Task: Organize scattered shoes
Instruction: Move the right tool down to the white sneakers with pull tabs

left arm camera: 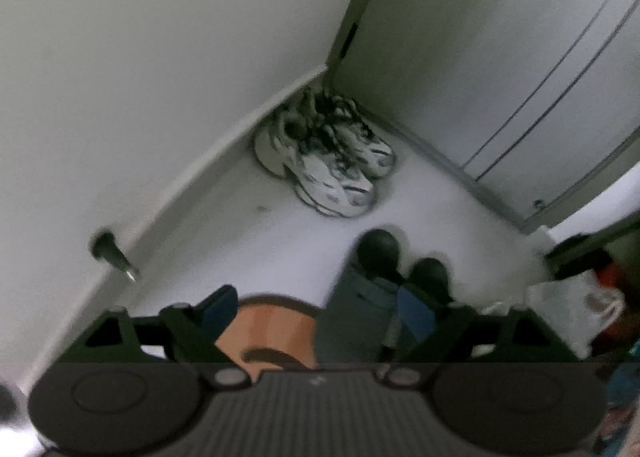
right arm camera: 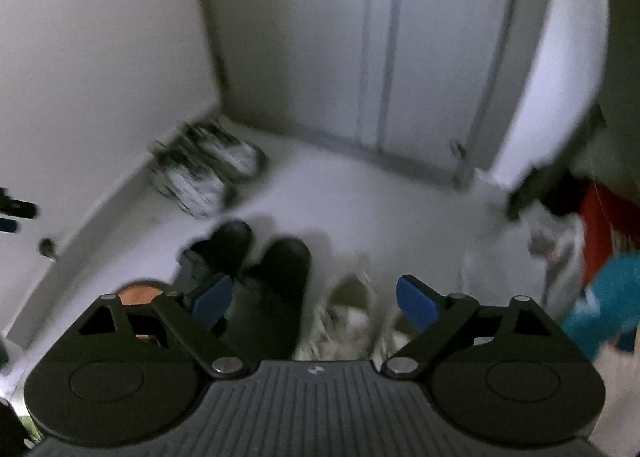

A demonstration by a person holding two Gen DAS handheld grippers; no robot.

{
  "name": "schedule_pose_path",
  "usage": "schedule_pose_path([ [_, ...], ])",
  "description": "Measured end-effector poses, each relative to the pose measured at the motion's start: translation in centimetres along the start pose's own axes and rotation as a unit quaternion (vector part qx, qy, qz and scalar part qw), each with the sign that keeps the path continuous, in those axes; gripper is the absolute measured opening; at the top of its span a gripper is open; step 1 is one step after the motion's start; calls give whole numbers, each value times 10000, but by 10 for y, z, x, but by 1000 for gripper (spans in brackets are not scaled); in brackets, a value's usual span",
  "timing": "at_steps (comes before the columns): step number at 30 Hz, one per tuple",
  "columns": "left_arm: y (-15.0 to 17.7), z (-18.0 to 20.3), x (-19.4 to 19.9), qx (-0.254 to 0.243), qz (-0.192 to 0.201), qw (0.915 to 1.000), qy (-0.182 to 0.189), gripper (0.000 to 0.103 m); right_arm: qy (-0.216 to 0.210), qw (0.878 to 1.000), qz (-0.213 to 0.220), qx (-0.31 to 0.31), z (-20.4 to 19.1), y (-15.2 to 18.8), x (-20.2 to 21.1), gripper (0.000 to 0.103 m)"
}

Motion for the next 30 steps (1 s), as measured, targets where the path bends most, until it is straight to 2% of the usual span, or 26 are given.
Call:
schedule_pose_path([
  [3, -5, -8, 3, 130, 30, 9999, 73, 89, 291, 9992, -165, -220, -2, 5, -15, 93],
  [8, -16, -17, 7, 89, 19, 9999, 92, 89, 502, 9974, -465, -225, -6, 11, -37, 91],
  [11, -31, -31, 13, 372, 202, 9991, 9, 89, 679, 9936, -823, -360, -3, 13, -53, 76],
  [13, -40, -39, 19, 545, 354, 9979, -54, 89, 588, 9922, -970, -516, 0, 13, -62, 75],
  [16, -43, -39, 20, 570, 352, 9977, -62, 89, 560, 9920, -972, -579, 5, 15, -77, 76],
  [19, -42, -38, 23, 626, 329, 9975, -70, 89, 632, 9911, -1019, -580, 10, 23, -95, 76],
  [24, -39, -46, 37, 921, 537, 9943, -46, 88, 795, 9874, -1224, -604, 23, 36, -124, 76],
  [28, -33, -52, 34, 1123, 347, 9929, 210, 88, 917, 9838, -1356, -725, 38, 40, -141, 76],
  [30, -29, -55, 30, 1263, 185, 9917, 177, 88, 963, 9818, -1429, -796, 47, 41, -147, 76],
])
Point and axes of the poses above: each gripper's, at about its wrist camera, not at the fingertips, and x roughly against the way its jaws point, z to its right, y to its underside, the point moved 1 cm from there along -x, roughly the way its jaws point, and after that the axes turned 6 degrees about z, right-handed, at the moved point
